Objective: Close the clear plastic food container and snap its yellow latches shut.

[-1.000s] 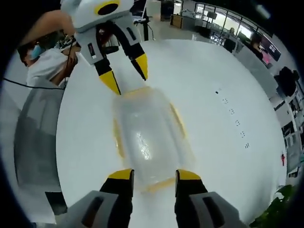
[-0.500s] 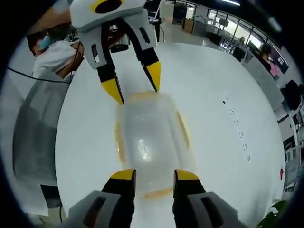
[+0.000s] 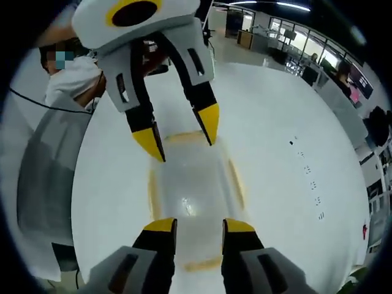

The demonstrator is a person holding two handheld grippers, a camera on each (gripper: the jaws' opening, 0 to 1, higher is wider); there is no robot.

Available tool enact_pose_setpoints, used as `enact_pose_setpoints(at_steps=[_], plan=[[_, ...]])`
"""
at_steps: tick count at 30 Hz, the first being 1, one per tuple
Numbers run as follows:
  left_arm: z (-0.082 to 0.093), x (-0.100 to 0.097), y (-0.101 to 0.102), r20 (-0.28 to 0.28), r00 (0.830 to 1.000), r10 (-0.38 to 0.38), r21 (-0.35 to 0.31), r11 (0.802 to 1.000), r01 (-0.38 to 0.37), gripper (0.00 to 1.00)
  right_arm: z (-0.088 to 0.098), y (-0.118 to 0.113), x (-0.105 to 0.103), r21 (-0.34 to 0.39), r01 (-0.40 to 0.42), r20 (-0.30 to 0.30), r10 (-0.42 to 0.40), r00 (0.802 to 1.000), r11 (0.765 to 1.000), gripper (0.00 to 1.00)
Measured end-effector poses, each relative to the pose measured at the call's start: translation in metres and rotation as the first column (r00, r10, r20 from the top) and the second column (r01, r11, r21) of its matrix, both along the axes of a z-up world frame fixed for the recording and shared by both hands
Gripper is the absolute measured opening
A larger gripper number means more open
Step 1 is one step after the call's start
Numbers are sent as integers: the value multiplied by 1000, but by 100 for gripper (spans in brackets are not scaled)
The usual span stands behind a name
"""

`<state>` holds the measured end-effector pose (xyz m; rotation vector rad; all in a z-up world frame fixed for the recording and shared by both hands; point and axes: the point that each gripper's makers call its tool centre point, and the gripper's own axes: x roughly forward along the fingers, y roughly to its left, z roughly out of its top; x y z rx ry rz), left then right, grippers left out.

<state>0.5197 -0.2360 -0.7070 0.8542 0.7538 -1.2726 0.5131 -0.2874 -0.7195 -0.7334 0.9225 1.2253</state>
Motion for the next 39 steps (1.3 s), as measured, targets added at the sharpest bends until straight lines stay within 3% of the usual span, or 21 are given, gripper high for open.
enact_pose_setpoints(at_steps=[13, 27, 39], plan=[[-4, -3, -21, -9, 1000, -25, -12, 1000, 25, 32, 0, 13, 4, 46, -8, 1, 8, 1000, 999, 25], [-8, -14, -26, -25, 999, -37, -4, 999, 37, 34, 1, 12, 18, 55, -1, 21, 0, 1000, 998, 24], [-11, -19, -28, -14, 1000, -21, -6, 1000, 21, 37, -1, 16, 28, 62, -10, 26, 9, 1000, 998, 31]])
